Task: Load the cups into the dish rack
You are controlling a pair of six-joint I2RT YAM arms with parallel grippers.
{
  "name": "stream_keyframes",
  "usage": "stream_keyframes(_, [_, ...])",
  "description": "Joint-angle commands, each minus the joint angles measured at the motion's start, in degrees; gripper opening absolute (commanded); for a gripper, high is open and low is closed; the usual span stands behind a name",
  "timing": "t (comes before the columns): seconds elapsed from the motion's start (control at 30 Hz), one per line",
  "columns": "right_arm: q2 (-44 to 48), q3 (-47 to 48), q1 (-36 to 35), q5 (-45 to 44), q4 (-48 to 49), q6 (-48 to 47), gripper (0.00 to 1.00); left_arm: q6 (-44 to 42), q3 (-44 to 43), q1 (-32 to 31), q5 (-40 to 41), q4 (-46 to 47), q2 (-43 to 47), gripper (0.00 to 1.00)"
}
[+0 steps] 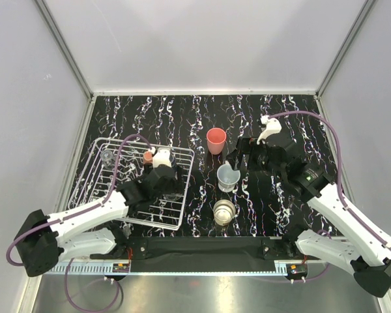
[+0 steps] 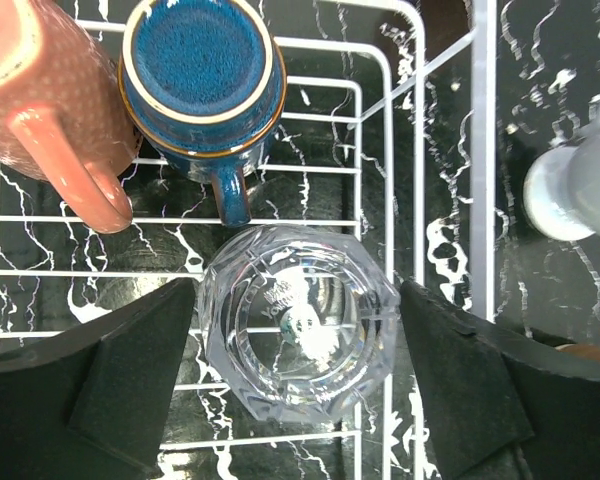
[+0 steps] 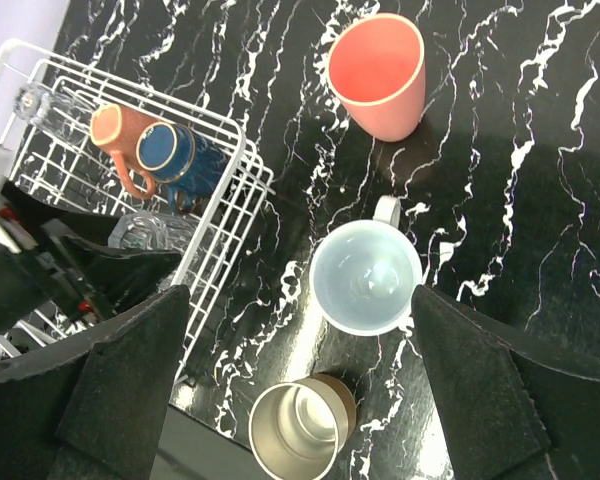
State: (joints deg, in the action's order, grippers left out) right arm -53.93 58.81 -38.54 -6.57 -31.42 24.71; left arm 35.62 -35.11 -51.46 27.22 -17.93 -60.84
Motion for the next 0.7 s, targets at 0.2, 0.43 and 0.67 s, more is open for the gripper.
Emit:
stream_keyframes(0.2, [-2.3,2.7,0.1,-0.7,0.2,1.2,1.0,1.4,-3.6,-0.3,2.0,-1.8,6.1,0.91])
stream_keyframes(0.43, [-14.8,11.1,0.4,-6.2,-3.1,4.6,1.0,1.7,-8.1,-0.3,4.9,-9.7,14.8,0.91])
stream_keyframes(0.67, [-33.0,25.7,4.9,-9.8,-10.5,6.7,0.98,1.5,-12.3,-0.2,4.9,-13.7,22.1,0.9])
